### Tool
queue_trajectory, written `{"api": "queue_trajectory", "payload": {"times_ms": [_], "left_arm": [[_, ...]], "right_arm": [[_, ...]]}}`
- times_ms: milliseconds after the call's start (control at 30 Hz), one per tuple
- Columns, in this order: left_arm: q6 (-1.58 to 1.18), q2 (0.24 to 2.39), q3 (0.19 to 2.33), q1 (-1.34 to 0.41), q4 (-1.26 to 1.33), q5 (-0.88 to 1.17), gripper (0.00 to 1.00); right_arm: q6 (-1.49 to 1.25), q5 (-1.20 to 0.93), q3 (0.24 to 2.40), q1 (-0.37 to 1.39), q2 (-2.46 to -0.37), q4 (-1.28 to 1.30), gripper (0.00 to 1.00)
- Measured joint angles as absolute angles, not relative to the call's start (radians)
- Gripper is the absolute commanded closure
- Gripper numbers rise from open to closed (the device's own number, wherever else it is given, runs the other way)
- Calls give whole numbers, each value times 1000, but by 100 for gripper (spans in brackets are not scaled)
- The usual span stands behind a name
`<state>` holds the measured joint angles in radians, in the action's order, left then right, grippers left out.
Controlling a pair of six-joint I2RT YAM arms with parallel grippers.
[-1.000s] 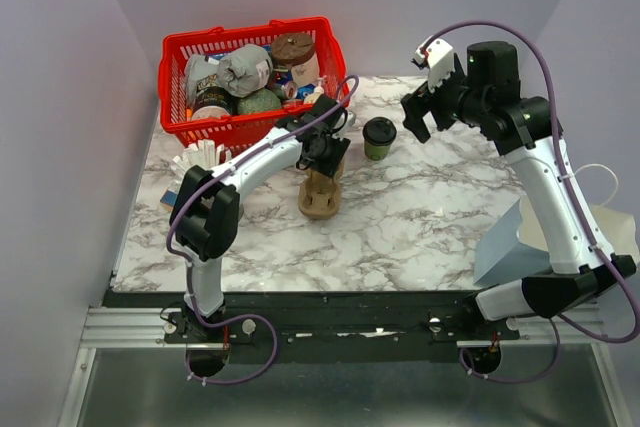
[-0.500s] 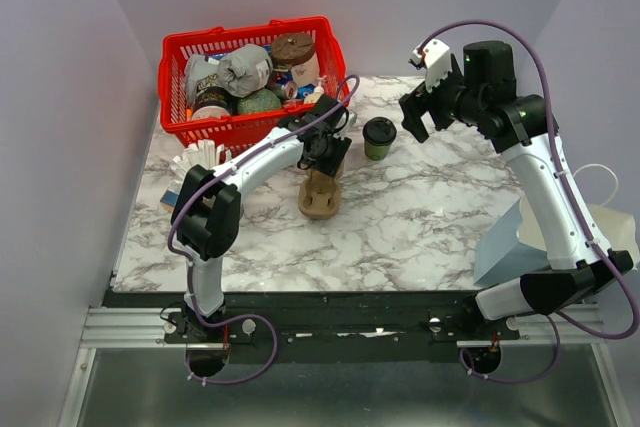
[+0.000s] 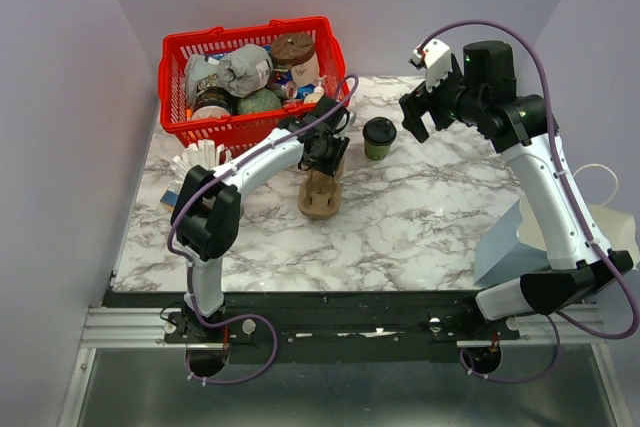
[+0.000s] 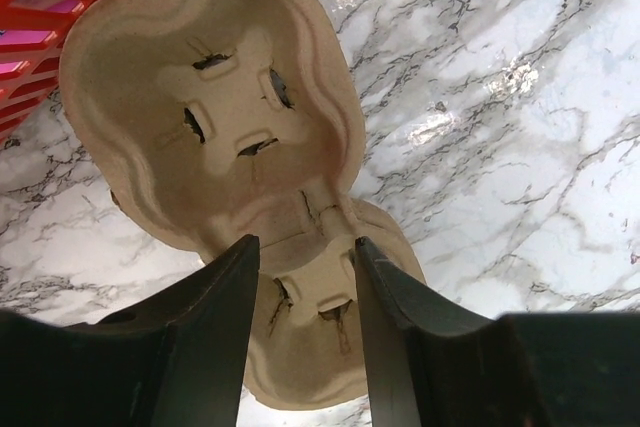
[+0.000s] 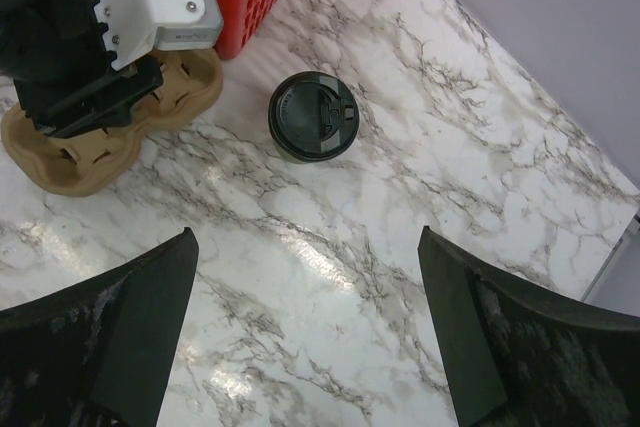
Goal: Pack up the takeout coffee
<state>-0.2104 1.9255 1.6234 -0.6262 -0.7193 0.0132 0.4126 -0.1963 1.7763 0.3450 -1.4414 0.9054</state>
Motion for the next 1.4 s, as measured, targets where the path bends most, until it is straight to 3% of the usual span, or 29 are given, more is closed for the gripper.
{"api": "queue_trajectory", "payload": {"times_ms": [267,1400], "left_arm": [[-237,1902,1562,-628,-700,-10,47],[-267,1949,1616,-635,-720,-57,49]], "right_arm": [[413,-196,1776,345,-1441,906,0],[420,-196,1776,345,-1464,906,0]]}}
